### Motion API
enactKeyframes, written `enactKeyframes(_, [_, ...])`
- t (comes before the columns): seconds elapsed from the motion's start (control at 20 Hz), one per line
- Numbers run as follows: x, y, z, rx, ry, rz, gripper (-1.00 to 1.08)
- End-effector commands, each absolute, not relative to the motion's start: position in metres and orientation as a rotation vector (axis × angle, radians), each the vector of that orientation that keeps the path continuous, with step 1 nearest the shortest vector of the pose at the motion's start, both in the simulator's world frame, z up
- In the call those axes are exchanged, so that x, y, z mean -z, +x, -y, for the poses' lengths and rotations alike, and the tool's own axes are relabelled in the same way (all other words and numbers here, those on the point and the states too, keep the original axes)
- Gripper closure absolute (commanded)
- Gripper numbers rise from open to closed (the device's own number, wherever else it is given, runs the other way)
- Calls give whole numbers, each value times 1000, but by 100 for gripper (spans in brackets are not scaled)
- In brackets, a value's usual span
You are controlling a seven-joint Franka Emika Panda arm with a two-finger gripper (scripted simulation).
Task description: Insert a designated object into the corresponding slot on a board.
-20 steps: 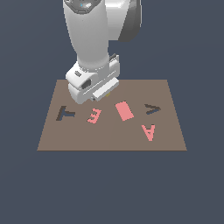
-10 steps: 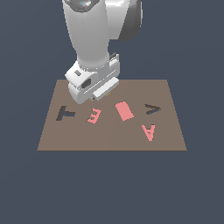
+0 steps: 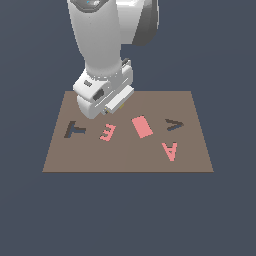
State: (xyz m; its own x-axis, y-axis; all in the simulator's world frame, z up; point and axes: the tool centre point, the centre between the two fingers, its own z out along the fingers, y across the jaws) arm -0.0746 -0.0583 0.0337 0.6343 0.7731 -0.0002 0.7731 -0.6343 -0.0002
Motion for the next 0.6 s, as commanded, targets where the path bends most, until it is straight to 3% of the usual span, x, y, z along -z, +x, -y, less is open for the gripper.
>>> enactKeyframes(0.0, [-34,-76,62,0,-2810,1405,108])
enactKeyframes(0.55, [-35,-82,85,1,-2575,1800,108])
